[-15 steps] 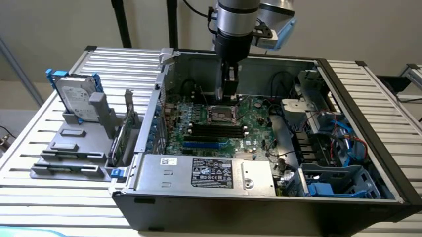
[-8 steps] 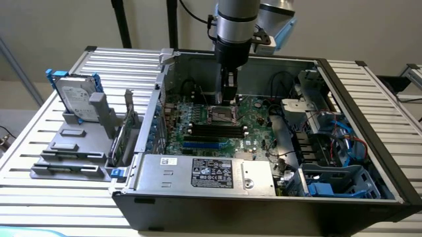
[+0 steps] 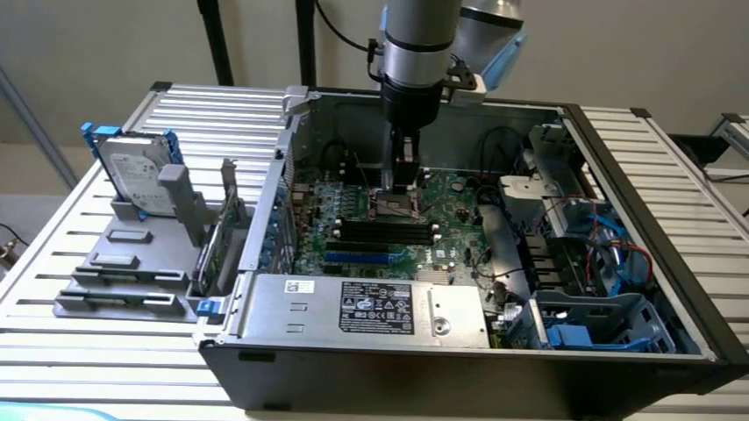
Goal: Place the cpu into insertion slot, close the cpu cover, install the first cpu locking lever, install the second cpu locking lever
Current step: 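Place the cpu into insertion slot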
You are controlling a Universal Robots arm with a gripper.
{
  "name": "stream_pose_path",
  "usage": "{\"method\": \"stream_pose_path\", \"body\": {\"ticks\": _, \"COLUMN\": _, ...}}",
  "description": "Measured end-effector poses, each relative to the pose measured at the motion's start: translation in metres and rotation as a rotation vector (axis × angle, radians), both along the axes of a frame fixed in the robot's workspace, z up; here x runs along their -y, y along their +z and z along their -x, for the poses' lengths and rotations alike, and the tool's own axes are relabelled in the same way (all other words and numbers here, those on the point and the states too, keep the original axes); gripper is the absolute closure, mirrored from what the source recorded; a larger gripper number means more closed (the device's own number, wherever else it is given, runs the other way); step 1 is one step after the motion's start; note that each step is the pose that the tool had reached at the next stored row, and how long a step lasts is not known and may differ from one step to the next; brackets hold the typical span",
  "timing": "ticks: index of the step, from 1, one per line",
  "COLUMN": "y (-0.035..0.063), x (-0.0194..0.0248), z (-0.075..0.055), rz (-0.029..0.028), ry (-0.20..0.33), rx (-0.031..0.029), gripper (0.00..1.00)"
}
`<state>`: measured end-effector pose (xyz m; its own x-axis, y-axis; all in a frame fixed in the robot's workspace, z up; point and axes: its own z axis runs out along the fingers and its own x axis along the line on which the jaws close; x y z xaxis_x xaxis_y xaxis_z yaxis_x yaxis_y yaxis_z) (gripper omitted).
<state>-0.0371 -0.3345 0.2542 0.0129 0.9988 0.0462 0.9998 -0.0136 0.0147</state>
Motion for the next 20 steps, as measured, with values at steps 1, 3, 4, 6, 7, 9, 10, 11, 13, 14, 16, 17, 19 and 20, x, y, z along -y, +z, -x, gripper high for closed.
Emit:
{"method": "stream_pose_path", "body": {"ticks": 1, "y": -0.0019, "x": -0.0002, "z": 0.000, "rz": 0.0000, "ry": 0.000, "rx": 0.0000, "gripper": 0.46}}
{"method": "stream_pose_path", "body": {"ticks": 3, "y": -0.0056, "x": -0.0009, "z": 0.000, "rz": 0.0000, "ry": 0.000, "rx": 0.0000, "gripper": 0.46}}
{"method": "stream_pose_path", "body": {"ticks": 4, "y": -0.0074, "x": -0.0013, "z": 0.000, "rz": 0.0000, "ry": 0.000, "rx": 0.0000, "gripper": 0.46}}
{"method": "stream_pose_path", "body": {"ticks": 6, "y": -0.0109, "x": -0.0020, "z": 0.000, "rz": 0.0001, "ry": 0.000, "rx": -0.0001, "gripper": 0.46}}
{"method": "stream_pose_path", "body": {"ticks": 7, "y": -0.0127, "x": -0.0023, "z": 0.000, "rz": 0.0001, "ry": 0.000, "rx": 0.0000, "gripper": 0.46}}
{"method": "stream_pose_path", "body": {"ticks": 9, "y": -0.0164, "x": -0.0032, "z": 0.000, "rz": 0.0000, "ry": 0.000, "rx": 0.0000, "gripper": 0.46}}
{"method": "stream_pose_path", "body": {"ticks": 10, "y": -0.0182, "x": -0.0037, "z": 0.000, "rz": 0.0000, "ry": 0.000, "rx": 0.0000, "gripper": 0.46}}
{"method": "stream_pose_path", "body": {"ticks": 11, "y": -0.0201, "x": -0.0042, "z": 0.000, "rz": 0.0000, "ry": 0.000, "rx": 0.0000, "gripper": 0.46}}
{"method": "stream_pose_path", "body": {"ticks": 13, "y": -0.0237, "x": -0.0048, "z": 0.000, "rz": 0.0000, "ry": 0.000, "rx": 0.0000, "gripper": 0.46}}
{"method": "stream_pose_path", "body": {"ticks": 14, "y": -0.0253, "x": -0.0050, "z": 0.000, "rz": 0.0000, "ry": 0.000, "rx": 0.0001, "gripper": 0.46}}
{"method": "stream_pose_path", "body": {"ticks": 16, "y": -0.0283, "x": -0.0053, "z": 0.000, "rz": 0.0001, "ry": 0.000, "rx": 0.0000, "gripper": 0.46}}
{"method": "stream_pose_path", "body": {"ticks": 17, "y": -0.0294, "x": -0.0053, "z": 0.000, "rz": 0.0001, "ry": 0.000, "rx": 0.0000, "gripper": 0.46}}
{"method": "stream_pose_path", "body": {"ticks": 19, "y": -0.0316, "x": -0.0053, "z": 0.000, "rz": 0.0001, "ry": 0.000, "rx": 0.0000, "gripper": 0.46}}
{"method": "stream_pose_path", "body": {"ticks": 20, "y": -0.0329, "x": -0.0054, "z": 0.000, "rz": 0.0000, "ry": 0.000, "rx": 0.0000, "gripper": 0.46}}
